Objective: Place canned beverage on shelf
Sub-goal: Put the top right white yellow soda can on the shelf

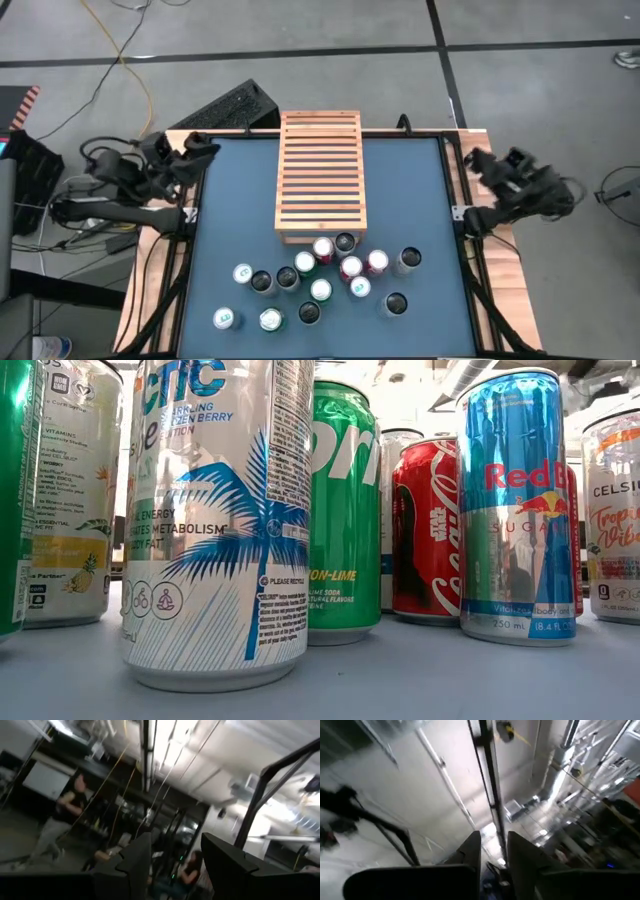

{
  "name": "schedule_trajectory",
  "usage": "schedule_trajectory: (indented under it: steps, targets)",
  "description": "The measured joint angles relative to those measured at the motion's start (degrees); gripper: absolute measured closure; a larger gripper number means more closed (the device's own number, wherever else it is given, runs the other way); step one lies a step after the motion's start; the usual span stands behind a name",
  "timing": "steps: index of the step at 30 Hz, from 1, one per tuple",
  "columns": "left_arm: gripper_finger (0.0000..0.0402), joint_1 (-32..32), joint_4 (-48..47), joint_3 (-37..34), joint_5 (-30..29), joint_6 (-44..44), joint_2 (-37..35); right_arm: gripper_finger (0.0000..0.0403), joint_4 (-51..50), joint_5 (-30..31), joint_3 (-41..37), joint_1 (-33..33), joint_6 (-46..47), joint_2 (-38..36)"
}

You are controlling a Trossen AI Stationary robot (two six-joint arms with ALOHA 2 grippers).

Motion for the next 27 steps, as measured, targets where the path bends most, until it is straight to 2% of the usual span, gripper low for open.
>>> schedule_trajectory:
  steps: [3,8,11,15,17,21,25,27]
  targets:
    - [0.0239,0.00,-2.61,2.76,-0.52,-0.03,1.53,0.0315,-18.81,3.12,11.85,0.40,-2.55,5.21]
    - [0.0239,0.00,-2.70,5.97,-0.50,0.05,3.33,0.0298,-47.50,7.57,30.37,0.38,-0.66,18.75]
    - [0.0239,0.00,-4.46,7.18,-0.22,1.63,3.58,0.0271,-63.72,8.01,40.19,0.36,2.87,27.29]
    - [0.0239,0.00,-9.17,8.90,-1.46,5.37,3.55,0.0216,-84.70,6.83,52.86,0.36,9.12,38.11]
    - [0.0239,0.00,-10.65,9.44,-1.96,6.41,3.44,0.0184,-93.08,3.67,58.49,0.36,12.24,42.79]
    - [0.0239,-0.01,-13.03,9.51,-3.08,6.08,3.38,0.0138,-103.69,-6.83,67.14,0.36,16.07,50.94]
    - [0.0239,0.00,-19.17,9.51,-9.36,1.46,3.45,0.0128,-111.13,-19.29,72.20,0.40,16.82,58.14]
    - [0.0239,0.02,-21.40,9.51,-11.75,0.12,3.45,0.0127,-113.58,-23.56,73.17,0.96,16.97,61.59]
